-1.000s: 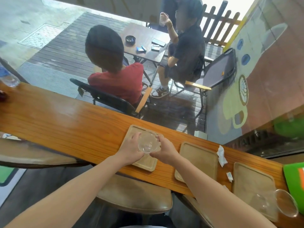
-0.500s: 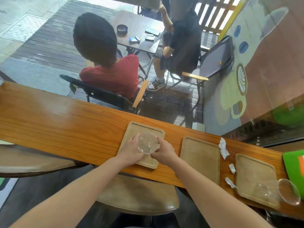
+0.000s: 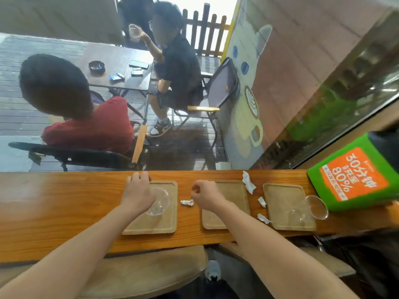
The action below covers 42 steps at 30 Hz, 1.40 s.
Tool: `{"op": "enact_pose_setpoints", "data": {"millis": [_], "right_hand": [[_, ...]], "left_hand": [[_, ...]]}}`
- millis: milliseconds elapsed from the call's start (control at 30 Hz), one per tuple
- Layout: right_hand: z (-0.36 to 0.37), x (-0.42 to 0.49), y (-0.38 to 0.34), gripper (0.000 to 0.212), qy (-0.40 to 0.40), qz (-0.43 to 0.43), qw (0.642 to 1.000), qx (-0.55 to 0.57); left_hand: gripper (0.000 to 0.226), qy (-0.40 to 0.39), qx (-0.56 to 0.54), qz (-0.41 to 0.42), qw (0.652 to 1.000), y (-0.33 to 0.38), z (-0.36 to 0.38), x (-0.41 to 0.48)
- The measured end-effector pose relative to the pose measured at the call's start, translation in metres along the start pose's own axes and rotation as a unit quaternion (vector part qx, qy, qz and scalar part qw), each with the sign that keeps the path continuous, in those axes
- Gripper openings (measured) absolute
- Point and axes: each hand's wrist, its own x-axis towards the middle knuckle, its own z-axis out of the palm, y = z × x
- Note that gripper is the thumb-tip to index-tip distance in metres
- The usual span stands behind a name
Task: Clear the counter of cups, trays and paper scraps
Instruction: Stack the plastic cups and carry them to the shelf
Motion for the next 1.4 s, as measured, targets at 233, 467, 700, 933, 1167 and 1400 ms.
{"op": "enact_pose_setpoints", "data": {"millis": [233,467,700,933,1167,1400], "right_hand": [[-0.052,-0.041,0.075,0.023,0.057,0.020,0.998,0.018],[-0.110,-0.087,0.206,0.027,-0.013,0.090,0.995,0.029],[-0.148,-0.130,0.333,0.020,-0.062,0.162,0.984,0.038],[-0.167,-0.140,0.395,0.021,-0.028,0.205,0.977,0.051],[-0.177,-0.122,0.421,0.029,0.032,0.233,0.967,0.101],[-0.181,-0.094,0.426,0.088,0.042,0.190,0.964,0.180]], "left_hand": [[0.015,-0.068,-0.009,0.147,0.987,0.127,0.041,-0.003],[0.008,-0.164,0.041,0.222,0.960,0.261,0.123,-0.022],[0.010,-0.254,0.019,0.212,0.944,0.366,0.204,-0.040],[0.011,-0.306,0.016,0.188,0.933,0.397,0.249,-0.050],[0.031,-0.305,-0.024,0.153,0.940,0.409,0.271,-0.045],[0.085,-0.304,-0.125,0.116,0.937,0.422,0.289,-0.037]]}}
